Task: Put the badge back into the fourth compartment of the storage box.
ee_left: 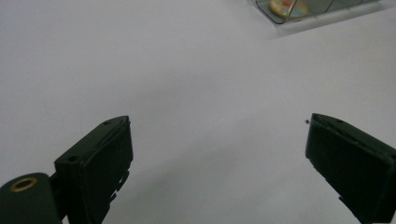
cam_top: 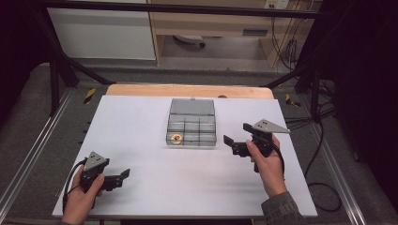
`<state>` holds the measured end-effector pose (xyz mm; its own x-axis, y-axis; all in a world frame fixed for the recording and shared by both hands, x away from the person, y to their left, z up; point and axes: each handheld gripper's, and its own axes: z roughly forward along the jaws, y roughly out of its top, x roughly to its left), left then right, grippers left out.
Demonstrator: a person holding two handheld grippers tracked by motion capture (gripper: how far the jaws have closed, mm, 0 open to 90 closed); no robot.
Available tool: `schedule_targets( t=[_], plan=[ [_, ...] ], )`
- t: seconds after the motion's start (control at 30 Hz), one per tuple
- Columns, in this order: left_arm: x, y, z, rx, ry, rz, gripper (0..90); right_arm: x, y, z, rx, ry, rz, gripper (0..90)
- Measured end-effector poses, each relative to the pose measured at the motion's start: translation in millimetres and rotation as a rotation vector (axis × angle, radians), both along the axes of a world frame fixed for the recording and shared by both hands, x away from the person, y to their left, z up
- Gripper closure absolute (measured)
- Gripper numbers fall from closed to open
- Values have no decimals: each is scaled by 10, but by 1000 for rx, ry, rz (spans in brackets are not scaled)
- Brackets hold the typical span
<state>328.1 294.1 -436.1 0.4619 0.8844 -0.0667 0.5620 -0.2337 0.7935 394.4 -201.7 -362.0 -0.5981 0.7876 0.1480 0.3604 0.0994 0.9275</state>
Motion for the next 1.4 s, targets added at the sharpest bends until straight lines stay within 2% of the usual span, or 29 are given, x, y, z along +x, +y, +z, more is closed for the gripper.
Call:
schedule_targets(
  t=[0.47,0.87,1.17,1.4],
  plan=[
    [-1,-12,-9,6,2,-2,75,-174,-320,-107,-2,-25,-39,39],
    [-4,-17,-13,9,5,-3,75,-310,-484,-231,-9,-47,-57,31],
    [-4,-24,-11,3,0,-11,75,-342,-581,-401,-4,-23,-82,31],
    [-3,-26,-10,1,-3,-13,75,-338,-576,-572,-35,16,-75,32]
  ],
)
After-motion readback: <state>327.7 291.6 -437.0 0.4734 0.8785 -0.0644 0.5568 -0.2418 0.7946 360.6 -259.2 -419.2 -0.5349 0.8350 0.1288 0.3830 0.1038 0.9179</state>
